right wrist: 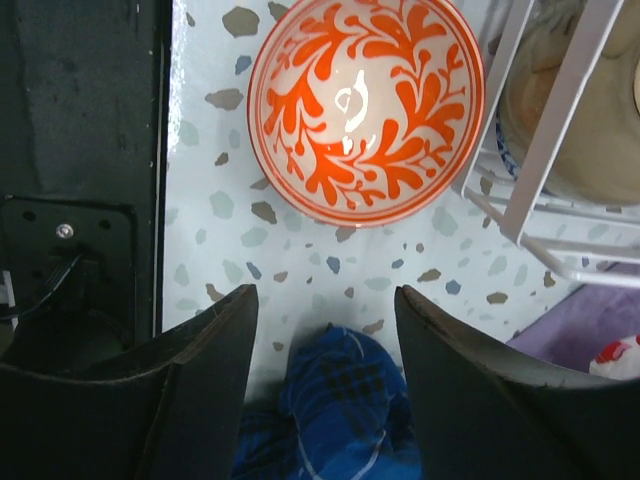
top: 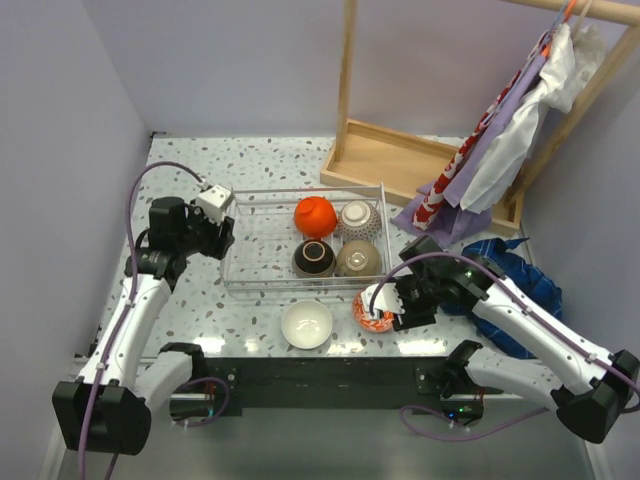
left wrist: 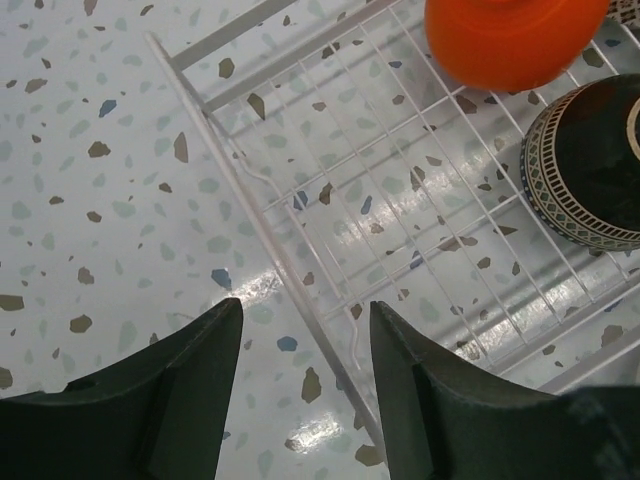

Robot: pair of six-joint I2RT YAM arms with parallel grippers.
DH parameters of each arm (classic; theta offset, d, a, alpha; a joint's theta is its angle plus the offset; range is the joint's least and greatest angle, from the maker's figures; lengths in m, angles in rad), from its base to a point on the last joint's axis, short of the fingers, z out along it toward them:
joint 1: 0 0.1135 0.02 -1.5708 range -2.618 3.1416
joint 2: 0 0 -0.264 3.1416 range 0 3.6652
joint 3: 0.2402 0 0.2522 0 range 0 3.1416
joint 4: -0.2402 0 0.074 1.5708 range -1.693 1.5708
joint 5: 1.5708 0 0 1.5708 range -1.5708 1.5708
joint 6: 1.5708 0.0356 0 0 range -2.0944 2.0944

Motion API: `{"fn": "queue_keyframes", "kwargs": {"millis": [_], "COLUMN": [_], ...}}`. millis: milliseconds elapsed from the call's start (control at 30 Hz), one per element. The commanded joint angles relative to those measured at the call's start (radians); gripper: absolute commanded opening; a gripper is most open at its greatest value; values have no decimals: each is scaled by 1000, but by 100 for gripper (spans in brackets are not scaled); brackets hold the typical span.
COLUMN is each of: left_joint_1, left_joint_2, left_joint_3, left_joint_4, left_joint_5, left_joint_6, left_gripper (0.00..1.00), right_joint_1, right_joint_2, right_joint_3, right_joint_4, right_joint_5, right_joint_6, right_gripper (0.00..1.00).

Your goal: Load the bowls into the dish rack

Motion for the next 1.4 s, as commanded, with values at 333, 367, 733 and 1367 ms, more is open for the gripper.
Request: {"fn": "queue_keyframes", "kwargs": {"millis": [333, 367, 733, 1367], "left_joint_1": [179, 181, 202, 221], "left_joint_2": [109, 111, 98, 54], "left_joint_3": [170, 170, 153, 99], "left_joint_4": [-22, -21, -1, 38], "left_joint_5": [41, 42, 55, 87], "left_joint_6": [42, 42, 27, -2], "left_gripper": [58, 58, 58, 58], "right_joint_1": [5, 5, 36, 97], "right_joint_2": [103, 113, 166, 189], "right_joint_3": [-117, -124, -149, -154], "right_joint_4": [216, 224, 208, 233], "right_joint_5": [-135, -140, -172, -108], "right_joint_6": [-85, -94, -144, -92], "right_gripper": [61, 61, 61, 12]}}
